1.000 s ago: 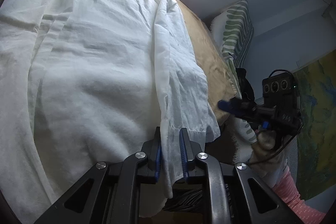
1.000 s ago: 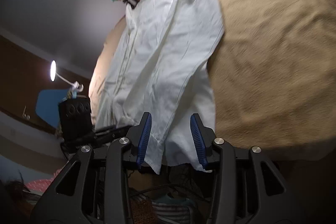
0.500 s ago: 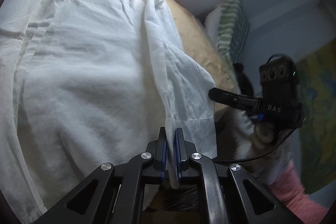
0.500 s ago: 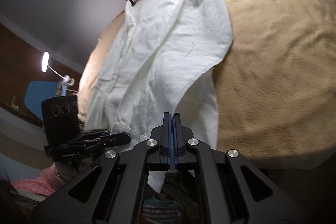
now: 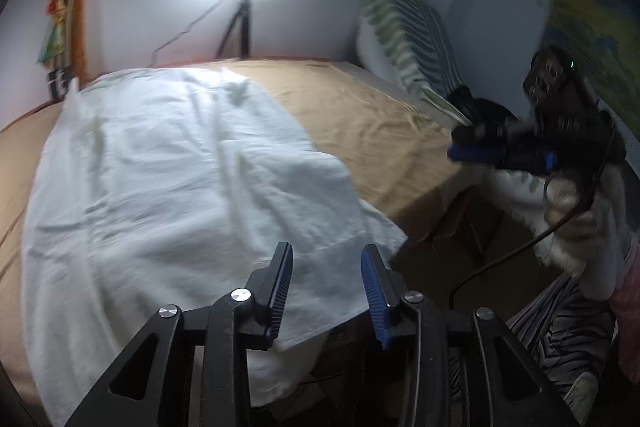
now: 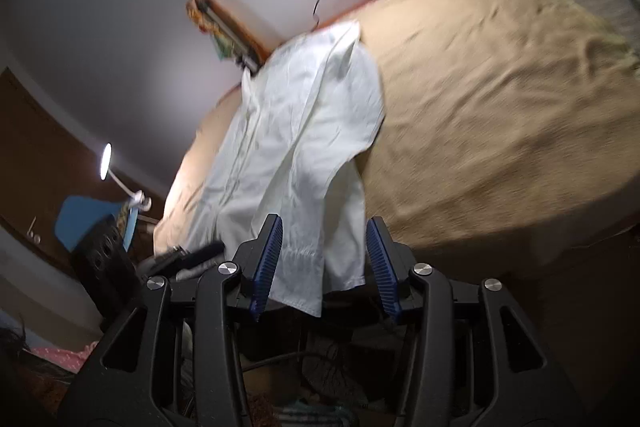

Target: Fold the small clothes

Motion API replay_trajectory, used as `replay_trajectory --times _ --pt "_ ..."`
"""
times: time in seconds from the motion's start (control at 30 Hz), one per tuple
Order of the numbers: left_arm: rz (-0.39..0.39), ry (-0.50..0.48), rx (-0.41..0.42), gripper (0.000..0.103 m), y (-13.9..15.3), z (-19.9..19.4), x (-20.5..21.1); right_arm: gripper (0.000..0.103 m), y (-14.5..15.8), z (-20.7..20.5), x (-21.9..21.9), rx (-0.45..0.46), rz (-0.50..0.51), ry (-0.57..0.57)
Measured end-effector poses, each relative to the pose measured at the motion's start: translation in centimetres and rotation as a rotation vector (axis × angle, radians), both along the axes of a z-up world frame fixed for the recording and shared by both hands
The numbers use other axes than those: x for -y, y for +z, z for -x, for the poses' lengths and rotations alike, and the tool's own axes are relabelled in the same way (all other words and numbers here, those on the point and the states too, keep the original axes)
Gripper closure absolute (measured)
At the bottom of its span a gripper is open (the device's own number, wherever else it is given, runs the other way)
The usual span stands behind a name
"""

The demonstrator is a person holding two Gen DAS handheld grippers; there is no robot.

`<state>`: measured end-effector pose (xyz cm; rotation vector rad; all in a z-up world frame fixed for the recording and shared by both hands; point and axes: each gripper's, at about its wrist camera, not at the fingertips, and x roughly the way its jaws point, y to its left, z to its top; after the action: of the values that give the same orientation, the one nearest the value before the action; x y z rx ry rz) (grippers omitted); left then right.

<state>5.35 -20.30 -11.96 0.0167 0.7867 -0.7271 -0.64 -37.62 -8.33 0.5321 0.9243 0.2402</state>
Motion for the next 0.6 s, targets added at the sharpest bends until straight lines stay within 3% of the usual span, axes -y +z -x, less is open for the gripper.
replay_trajectory --times 0.13,0.3,0.37,0.47,0.53,0.6 --pt "-0.065 -0.072 0.056 0.059 -1.1 -0.1 4.4 0.057 2.1 2.1 2.7 0.083 -0.001 -0.106" --pt "-0.188 -0.125 0.089 0.046 -3.7 -0.5 9.3 0.057 2.3 3.9 6.9 0.119 -0.073 -0.225" --pt "-0.224 -0.131 0.085 0.042 -4.7 -0.6 10.4 0.057 2.3 4.2 7.9 0.124 -0.096 -0.238" --pt "-0.274 -0.135 0.144 0.034 -5.5 -0.2 11.8 0.057 2.3 4.5 8.4 0.123 -0.106 -0.245" --pt "-0.332 -0.129 0.184 0.035 -5.9 0.0 12.6 0.057 2.1 4.5 8.5 0.113 -0.111 -0.239" --pt "-0.341 -0.107 0.195 0.045 -6.1 -0.3 12.7 0.057 2.0 4.5 8.3 0.102 -0.107 -0.224"
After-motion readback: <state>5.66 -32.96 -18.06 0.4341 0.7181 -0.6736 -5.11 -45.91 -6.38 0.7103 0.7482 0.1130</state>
